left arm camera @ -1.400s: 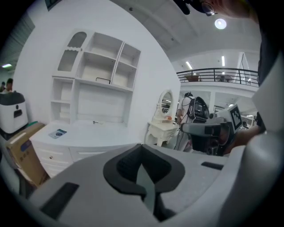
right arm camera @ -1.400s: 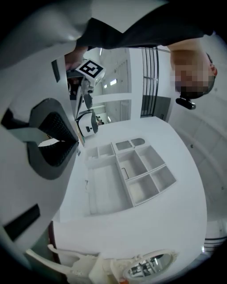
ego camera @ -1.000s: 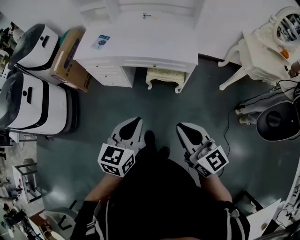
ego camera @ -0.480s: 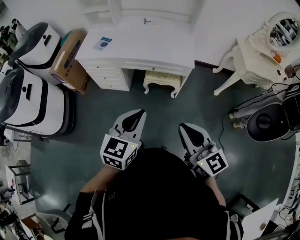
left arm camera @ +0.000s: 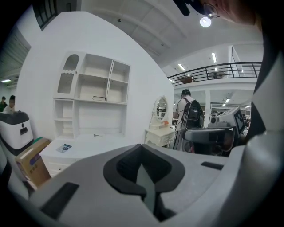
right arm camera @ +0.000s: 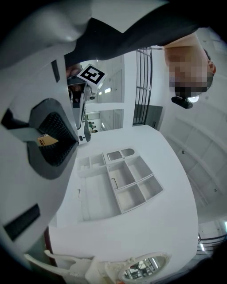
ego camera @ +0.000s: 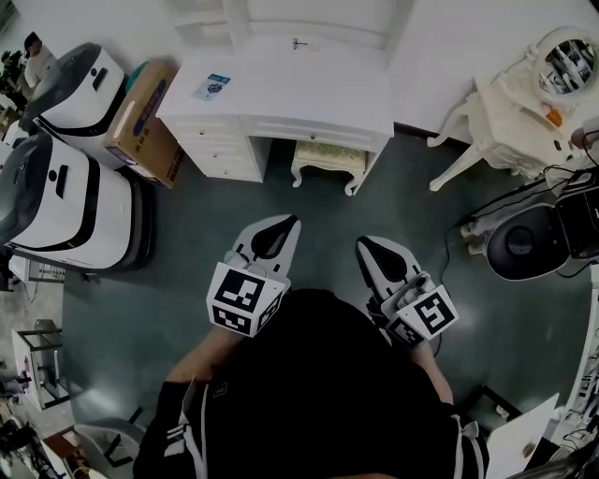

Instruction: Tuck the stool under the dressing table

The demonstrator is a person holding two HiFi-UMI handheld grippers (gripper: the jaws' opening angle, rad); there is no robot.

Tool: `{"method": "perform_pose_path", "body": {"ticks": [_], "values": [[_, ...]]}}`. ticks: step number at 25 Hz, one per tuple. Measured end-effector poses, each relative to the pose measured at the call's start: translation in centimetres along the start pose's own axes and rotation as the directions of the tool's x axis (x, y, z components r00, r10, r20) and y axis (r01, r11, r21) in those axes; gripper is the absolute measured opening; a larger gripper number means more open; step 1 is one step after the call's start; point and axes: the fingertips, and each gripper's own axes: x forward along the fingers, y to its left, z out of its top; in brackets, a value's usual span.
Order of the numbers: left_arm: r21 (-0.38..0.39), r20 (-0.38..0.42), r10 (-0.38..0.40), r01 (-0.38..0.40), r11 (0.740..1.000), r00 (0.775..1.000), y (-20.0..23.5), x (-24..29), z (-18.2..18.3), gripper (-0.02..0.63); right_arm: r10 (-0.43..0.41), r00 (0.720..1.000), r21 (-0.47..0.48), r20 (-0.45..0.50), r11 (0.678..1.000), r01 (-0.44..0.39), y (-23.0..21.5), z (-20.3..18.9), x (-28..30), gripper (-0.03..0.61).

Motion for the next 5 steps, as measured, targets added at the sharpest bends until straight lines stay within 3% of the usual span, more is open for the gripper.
{"method": "perform_pose_path", "body": {"ticks": [5], "values": [[-0.017,-0.015,-0.004,0.004,1.0,1.0,-0.3,-0.57,-0.87,0.006,0.0,1.0,0.027,0.002,1.0,0.0,0.64,-0.59,-0.11,0.02]]}}
